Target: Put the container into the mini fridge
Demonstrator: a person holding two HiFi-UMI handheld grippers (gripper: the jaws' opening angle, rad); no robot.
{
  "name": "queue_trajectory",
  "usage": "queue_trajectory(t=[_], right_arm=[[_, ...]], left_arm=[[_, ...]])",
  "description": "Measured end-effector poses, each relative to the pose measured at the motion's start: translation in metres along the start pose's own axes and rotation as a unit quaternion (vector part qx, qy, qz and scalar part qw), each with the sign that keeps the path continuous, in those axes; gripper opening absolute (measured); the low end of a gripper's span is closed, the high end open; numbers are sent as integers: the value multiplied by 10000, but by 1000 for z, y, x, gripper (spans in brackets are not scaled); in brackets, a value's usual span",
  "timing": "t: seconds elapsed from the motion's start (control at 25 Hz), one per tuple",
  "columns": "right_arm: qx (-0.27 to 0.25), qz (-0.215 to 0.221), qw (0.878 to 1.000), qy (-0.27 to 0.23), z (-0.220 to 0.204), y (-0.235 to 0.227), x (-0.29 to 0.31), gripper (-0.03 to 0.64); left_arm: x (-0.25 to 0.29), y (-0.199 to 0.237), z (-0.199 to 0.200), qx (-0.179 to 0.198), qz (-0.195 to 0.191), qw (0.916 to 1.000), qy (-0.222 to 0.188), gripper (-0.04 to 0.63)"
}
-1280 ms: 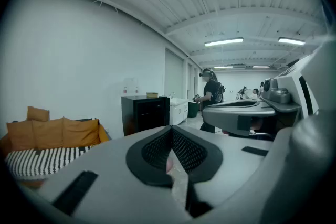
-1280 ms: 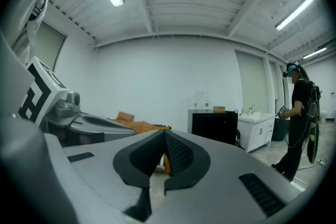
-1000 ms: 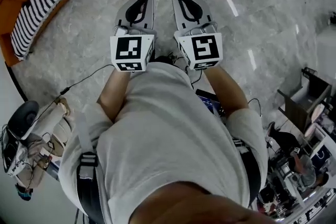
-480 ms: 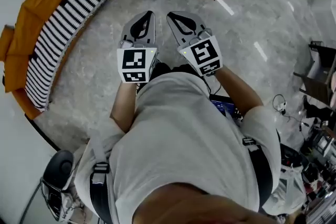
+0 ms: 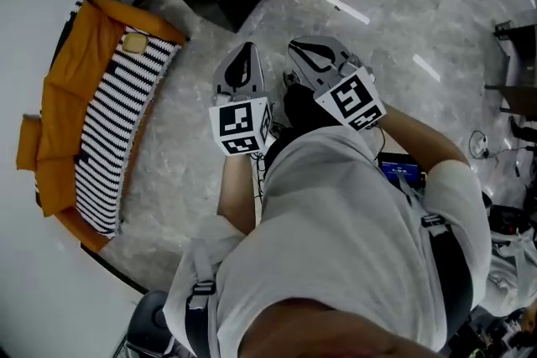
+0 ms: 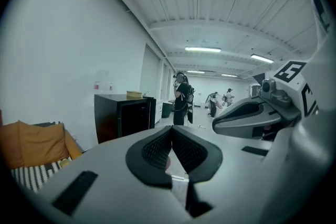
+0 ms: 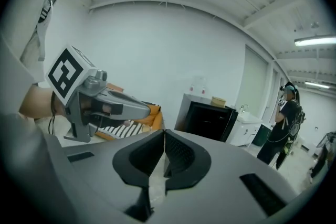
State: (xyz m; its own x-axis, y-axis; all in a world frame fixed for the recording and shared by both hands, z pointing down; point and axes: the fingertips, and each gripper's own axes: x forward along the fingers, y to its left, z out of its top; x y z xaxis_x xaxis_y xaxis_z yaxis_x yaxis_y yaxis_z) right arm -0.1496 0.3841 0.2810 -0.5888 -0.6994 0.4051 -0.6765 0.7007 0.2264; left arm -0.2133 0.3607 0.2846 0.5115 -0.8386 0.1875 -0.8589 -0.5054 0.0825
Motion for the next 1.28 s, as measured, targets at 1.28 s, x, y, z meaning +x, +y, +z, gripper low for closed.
queue_trajectory(t=[1.28], right_arm=[[544,-389,9938,-888,44,-310,138,40]], left_arm=[[292,92,186,3770,856,9193,-735,12]])
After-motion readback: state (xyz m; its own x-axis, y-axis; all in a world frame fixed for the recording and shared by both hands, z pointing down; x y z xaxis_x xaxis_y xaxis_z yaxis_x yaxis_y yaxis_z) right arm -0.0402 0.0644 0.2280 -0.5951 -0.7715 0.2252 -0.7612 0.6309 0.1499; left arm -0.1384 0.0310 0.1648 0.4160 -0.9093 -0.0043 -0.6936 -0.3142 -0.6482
